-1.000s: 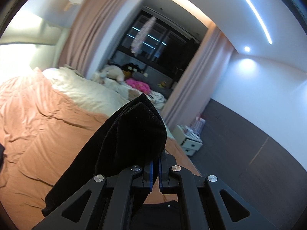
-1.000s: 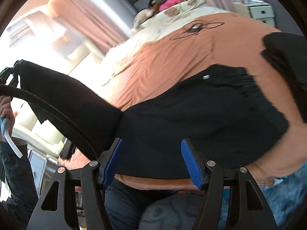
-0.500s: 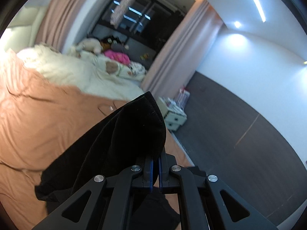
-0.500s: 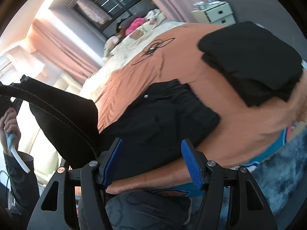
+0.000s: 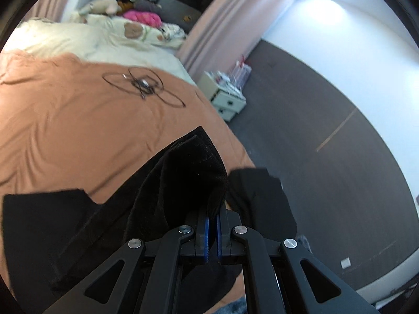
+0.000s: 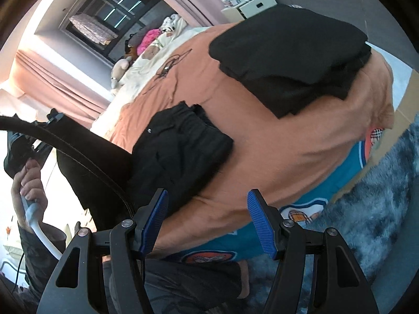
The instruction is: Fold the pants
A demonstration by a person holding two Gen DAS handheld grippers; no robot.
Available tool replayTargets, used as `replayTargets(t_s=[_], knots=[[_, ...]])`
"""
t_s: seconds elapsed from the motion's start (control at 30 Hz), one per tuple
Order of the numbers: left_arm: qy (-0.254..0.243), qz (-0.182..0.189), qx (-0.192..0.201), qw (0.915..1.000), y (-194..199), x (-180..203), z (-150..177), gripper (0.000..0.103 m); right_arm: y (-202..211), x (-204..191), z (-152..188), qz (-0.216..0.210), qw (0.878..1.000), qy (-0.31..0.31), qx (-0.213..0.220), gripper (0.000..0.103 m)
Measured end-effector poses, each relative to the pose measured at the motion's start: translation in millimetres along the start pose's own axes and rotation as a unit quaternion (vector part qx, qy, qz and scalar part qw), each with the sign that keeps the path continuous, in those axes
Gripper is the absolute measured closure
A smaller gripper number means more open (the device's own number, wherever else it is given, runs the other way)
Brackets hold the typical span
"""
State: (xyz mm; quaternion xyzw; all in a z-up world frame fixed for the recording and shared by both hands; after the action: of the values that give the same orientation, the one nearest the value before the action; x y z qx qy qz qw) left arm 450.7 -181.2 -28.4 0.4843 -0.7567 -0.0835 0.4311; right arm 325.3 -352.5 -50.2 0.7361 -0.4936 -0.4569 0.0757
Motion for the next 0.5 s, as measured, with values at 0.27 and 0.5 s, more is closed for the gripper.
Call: replayTargets(t_s=[0.27,0.5], knots=[[-0.026,0.004,-0.071,0.9971,-53,25,61,0.099,1,10,2,0.006,1.000,-0.019,-0.009,0.041],[-0.041,-0.013,-0.115,0.9924,-80,29,104,0.091,3,16,6,0.010,0.999,-0.028,-0.017,0.041]])
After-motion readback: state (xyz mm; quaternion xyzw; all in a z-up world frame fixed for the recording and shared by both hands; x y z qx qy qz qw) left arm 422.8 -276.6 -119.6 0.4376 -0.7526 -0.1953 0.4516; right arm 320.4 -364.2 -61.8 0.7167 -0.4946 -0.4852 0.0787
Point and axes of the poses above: each gripper's, at about its wrist camera, not at the fingertips, and y roughly against the way its jaws point, x to its right, z to its underside, the point moved 9 cm from there along -y, roughly the way its jaws point, and after that the axes turned 2 degrees about y, right-handed, at the moved point
